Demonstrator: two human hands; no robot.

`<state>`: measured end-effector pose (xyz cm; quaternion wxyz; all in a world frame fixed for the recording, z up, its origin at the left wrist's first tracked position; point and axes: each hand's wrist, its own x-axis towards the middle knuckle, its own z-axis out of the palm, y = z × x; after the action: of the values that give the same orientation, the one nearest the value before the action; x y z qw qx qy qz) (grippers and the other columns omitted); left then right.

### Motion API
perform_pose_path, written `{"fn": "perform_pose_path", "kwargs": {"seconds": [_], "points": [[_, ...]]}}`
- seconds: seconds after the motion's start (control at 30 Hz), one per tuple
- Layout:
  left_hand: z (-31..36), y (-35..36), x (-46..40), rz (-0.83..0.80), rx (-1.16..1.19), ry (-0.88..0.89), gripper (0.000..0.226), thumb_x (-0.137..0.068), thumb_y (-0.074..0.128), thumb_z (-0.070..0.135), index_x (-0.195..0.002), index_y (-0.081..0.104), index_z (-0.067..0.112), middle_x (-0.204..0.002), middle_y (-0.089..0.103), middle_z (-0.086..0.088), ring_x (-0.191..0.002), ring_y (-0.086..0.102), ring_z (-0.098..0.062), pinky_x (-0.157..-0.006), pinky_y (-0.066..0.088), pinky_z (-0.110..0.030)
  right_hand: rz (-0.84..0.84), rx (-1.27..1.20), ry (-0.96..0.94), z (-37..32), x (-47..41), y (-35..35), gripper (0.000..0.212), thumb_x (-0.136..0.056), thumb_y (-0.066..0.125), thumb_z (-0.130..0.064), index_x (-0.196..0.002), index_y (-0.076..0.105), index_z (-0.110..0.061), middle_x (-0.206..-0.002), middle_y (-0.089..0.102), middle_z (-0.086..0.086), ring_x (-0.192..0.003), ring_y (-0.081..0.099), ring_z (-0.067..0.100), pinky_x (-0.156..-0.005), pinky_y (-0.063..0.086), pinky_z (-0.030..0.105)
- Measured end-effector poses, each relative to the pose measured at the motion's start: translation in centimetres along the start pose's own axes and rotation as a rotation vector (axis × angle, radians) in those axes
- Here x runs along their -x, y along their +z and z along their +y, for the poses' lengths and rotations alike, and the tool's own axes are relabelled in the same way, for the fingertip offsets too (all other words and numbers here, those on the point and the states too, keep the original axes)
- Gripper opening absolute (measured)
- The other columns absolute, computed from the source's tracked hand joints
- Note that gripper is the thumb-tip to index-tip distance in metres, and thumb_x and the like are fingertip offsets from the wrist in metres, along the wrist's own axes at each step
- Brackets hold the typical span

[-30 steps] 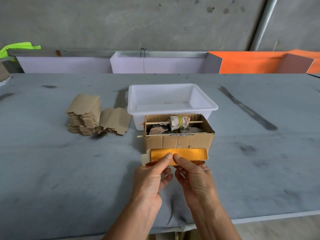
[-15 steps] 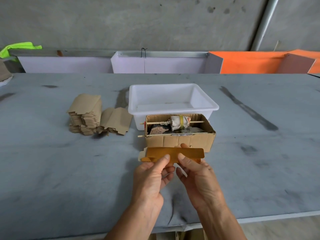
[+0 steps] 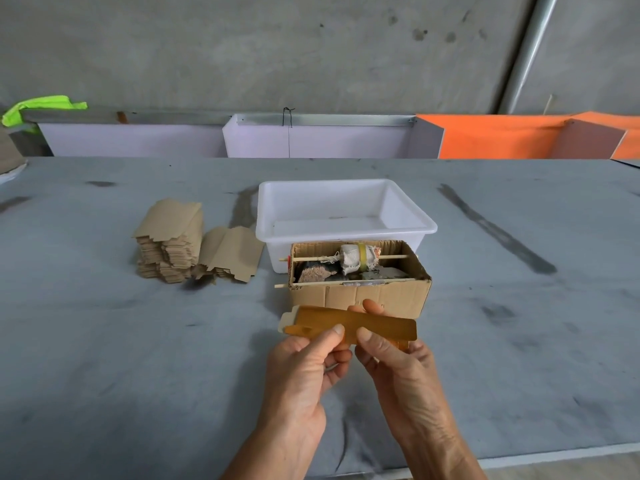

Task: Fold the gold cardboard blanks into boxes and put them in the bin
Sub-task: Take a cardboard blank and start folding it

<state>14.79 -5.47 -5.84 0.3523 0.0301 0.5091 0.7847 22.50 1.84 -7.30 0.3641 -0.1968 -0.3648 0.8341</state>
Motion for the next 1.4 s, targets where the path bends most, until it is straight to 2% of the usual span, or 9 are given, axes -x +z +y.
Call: {"fn": "perform_pose_path", "kwargs": {"seconds": [0.1, 0.3, 0.47, 0.73, 0.83, 0.97, 1.1, 1.27, 1.4], "points": [[0.1, -0.1, 0.0, 0.01, -0.018, 0.02, 0.011, -0.083, 0.064, 0.002, -0.073, 0.064, 0.005, -0.054, 0.063, -0.005, -0.046, 0.058, -0.011, -0.046, 0.05, -0.02, -0.004, 0.02, -0.013, 0.0, 0.1, 0.1, 0.045, -0.051, 0.077, -0.005, -0.096, 0.074, -0.005, -0.1, 0.072, 0.017, -0.091, 0.07, 0.022, -0.069, 0.055, 0.022], [0.2, -0.1, 0.2, -0.005, -0.011, 0.003, 0.009, -0.083, 0.063, 0.002, -0.075, 0.063, 0.005, -0.053, 0.062, -0.005, -0.045, 0.058, -0.011, -0.044, 0.049, -0.019, -0.032, -0.059, -0.047, -0.4, -0.2, 0.4, 0.066, -0.056, 0.069, 0.0, -0.12, 0.06, -0.014, -0.113, 0.069, 0.009, -0.106, 0.065, 0.018, -0.086, 0.048, 0.031], [0.2, -0.1, 0.1, -0.014, -0.003, -0.004, 0.008, -0.083, 0.064, 0.002, -0.075, 0.063, 0.005, -0.054, 0.062, -0.006, -0.045, 0.057, -0.011, -0.044, 0.049, -0.019, -0.021, -0.005, -0.051, -0.3, -0.1, 0.3, 0.055, -0.055, 0.07, 0.0, -0.109, 0.065, -0.009, -0.103, 0.072, 0.012, -0.092, 0.07, 0.018, -0.071, 0.056, 0.023], [0.0, -0.5, -0.1, -0.006, -0.045, 0.079, 0.006, -0.082, 0.065, 0.001, -0.077, 0.066, 0.005, -0.056, 0.063, -0.004, -0.048, 0.058, -0.01, -0.047, 0.05, -0.019, 0.044, 0.014, 0.001, 0.0, -0.2, 0.7, 0.048, -0.056, 0.071, 0.0, -0.104, 0.066, 0.0, -0.101, 0.072, 0.016, -0.094, 0.07, 0.022, -0.073, 0.057, 0.025], [-0.1, -0.6, -0.2, 0.022, -0.076, 0.149, 0.007, -0.079, 0.068, 0.0, -0.075, 0.066, 0.005, -0.057, 0.065, -0.004, -0.049, 0.059, -0.011, -0.05, 0.05, -0.02, 0.112, 0.001, 0.066, -0.2, -0.4, 1.2, 0.039, -0.058, 0.07, 0.001, -0.097, 0.068, -0.001, -0.093, 0.074, 0.014, -0.082, 0.071, 0.019, -0.066, 0.055, 0.024], [-0.4, -0.6, -0.3, 0.038, -0.119, 0.206, 0.008, -0.076, 0.072, 0.002, -0.071, 0.069, 0.007, -0.057, 0.067, -0.005, -0.051, 0.06, -0.01, -0.053, 0.05, -0.02, 0.218, 0.059, 0.112, -0.2, -0.7, 1.8, 0.031, -0.057, 0.072, -0.001, -0.087, 0.071, -0.005, -0.077, 0.074, 0.007, -0.068, 0.068, 0.016, -0.068, 0.048, 0.028], [-0.4, -0.8, -0.6, 0.045, -0.098, 0.121, 0.008, -0.072, 0.075, 0.003, -0.068, 0.071, 0.008, -0.059, 0.067, -0.008, -0.051, 0.061, -0.013, -0.052, 0.051, -0.024, 0.297, 0.162, 0.084, -0.5, -1.1, 2.0, 0.018, -0.069, 0.072, 0.005, -0.084, 0.071, -0.005, -0.068, 0.071, 0.006, -0.068, 0.064, 0.019, -0.064, 0.046, 0.028], [0.2, -0.5, -1.1, 0.08, 0.013, 0.082, 0.008, -0.07, 0.074, -0.004, -0.076, 0.068, -0.001, -0.058, 0.067, -0.01, -0.045, 0.06, -0.015, -0.046, 0.052, -0.024, 0.234, 0.232, 0.089, -1.1, -1.5, 2.5, 0.019, -0.073, 0.072, 0.0, -0.091, 0.069, -0.006, -0.07, 0.072, 0.005, -0.068, 0.067, 0.017, -0.065, 0.05, 0.028], [0.9, 0.1, -1.3, 0.156, 0.056, 0.129, 0.01, -0.073, 0.073, -0.003, -0.068, 0.068, 0.002, -0.053, 0.065, -0.009, -0.042, 0.059, -0.014, -0.043, 0.051, -0.022, 0.148, 0.172, 0.143, -1.9, -1.3, 2.6, 0.017, -0.069, 0.073, -0.019, -0.082, 0.066, -0.012, -0.076, 0.069, 0.006, -0.075, 0.065, 0.019, -0.071, 0.051, 0.033]]}}
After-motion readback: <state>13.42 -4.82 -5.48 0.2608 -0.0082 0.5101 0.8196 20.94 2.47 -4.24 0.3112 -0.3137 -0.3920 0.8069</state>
